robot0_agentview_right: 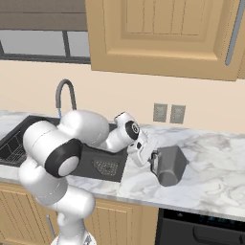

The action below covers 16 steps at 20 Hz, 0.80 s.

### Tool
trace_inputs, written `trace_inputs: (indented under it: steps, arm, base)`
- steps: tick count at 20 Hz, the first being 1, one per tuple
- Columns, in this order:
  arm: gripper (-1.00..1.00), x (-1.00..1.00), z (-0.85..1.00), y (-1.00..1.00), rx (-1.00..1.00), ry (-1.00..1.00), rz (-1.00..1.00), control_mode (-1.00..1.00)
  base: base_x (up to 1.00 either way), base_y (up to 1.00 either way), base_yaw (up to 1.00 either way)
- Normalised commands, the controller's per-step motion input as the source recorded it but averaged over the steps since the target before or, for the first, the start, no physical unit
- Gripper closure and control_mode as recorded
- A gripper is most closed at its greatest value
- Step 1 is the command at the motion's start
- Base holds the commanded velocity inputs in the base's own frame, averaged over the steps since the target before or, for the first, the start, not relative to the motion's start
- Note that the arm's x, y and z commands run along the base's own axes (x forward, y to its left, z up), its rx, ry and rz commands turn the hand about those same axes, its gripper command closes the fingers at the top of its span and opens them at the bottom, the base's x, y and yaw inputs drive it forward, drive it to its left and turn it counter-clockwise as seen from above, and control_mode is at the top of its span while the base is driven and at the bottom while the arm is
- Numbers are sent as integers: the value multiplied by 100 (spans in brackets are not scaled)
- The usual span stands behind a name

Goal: Turn on the sink faucet and place the jug under the water for a few seconds to fill it up.

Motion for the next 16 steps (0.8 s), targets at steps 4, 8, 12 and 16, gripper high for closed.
trace_inputs:
  steps: [4, 8, 12, 16]
  arm:
    - [100, -43, 15, 0, 0, -12, 3, -100]
    - [100, -64, 52, 9, 0, -24, 15, -100]
    - [100, -64, 80, 26, 0, -25, 25, -100]
    - [100, -60, 89, 32, 0, -17, 39, -100]
  base:
    - [0, 0, 0]
    - [0, 0, 0]
    - [0, 0, 0]
    - [0, 0, 0]
